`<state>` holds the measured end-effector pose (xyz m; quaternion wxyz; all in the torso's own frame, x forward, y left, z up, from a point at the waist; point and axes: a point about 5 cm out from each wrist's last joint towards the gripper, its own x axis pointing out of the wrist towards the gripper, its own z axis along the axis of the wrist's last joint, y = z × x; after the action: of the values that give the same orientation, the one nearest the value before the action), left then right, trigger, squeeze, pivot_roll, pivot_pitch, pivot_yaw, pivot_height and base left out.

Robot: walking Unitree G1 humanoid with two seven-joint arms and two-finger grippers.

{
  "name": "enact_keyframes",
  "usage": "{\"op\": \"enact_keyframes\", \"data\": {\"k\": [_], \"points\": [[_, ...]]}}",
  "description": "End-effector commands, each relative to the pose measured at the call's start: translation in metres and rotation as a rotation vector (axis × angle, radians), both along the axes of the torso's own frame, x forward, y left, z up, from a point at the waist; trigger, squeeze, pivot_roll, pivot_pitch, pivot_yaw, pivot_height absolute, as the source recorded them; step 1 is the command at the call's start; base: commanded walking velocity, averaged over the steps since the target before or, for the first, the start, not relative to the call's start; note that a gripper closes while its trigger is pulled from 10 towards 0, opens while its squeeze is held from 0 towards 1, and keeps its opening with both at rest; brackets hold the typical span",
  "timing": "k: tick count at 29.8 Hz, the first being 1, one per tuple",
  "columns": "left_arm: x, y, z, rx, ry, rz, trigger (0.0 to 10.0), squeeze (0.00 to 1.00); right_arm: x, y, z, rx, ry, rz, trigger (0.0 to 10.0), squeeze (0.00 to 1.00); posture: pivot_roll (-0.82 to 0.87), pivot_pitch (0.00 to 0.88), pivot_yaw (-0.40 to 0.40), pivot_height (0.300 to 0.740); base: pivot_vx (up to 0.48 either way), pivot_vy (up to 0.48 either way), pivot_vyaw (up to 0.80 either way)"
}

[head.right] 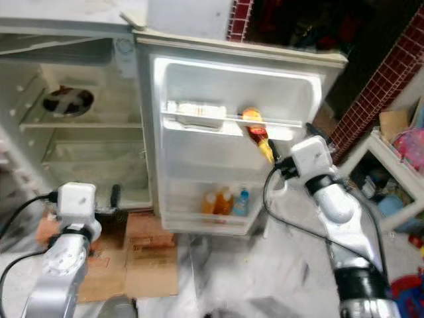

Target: Restocking fridge

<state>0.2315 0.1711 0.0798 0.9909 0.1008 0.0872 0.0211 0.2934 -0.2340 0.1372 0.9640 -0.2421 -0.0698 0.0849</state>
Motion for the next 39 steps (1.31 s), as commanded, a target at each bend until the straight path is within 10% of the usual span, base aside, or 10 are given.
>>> {"op": "enact_keyframes", "data": {"k": [1, 11, 22, 39], "points": [[0.001, 0.005, 0.001, 0.016, -0.005, 0.009, 10.0, 0.00, 0.002, 0.002, 0.009, -0.001, -0.032, -0.001, 10.0, 0.00, 0.10, 0.000, -0.104, 0.740, 0.000, -0.394, 0.00], [-0.001, 0.013, 0.003, 0.034, -0.015, 0.095, 10.0, 0.00, -0.002, 0.012, -0.011, 0.204, 0.094, 0.034, 10.0, 0.00, 0.11, 0.000, -0.099, 0.740, 0.000, 0.000, 0.00], [0.002, 0.014, -0.006, 0.120, 0.098, -0.021, 10.0, 0.00, -0.020, 0.072, -0.055, 0.297, 0.467, 0.356, 10.0, 0.00, 0.12, 0.000, -0.034, 0.740, 0.000, 0.000, 0.00], [-0.003, 0.006, -0.015, 0.148, 0.211, -0.150, 10.0, 0.00, 0.028, 0.119, -0.020, 0.367, 0.341, 0.440, 10.0, 0.00, 0.14, 0.000, 0.022, 0.740, 0.000, 0.000, 0.00]]}}
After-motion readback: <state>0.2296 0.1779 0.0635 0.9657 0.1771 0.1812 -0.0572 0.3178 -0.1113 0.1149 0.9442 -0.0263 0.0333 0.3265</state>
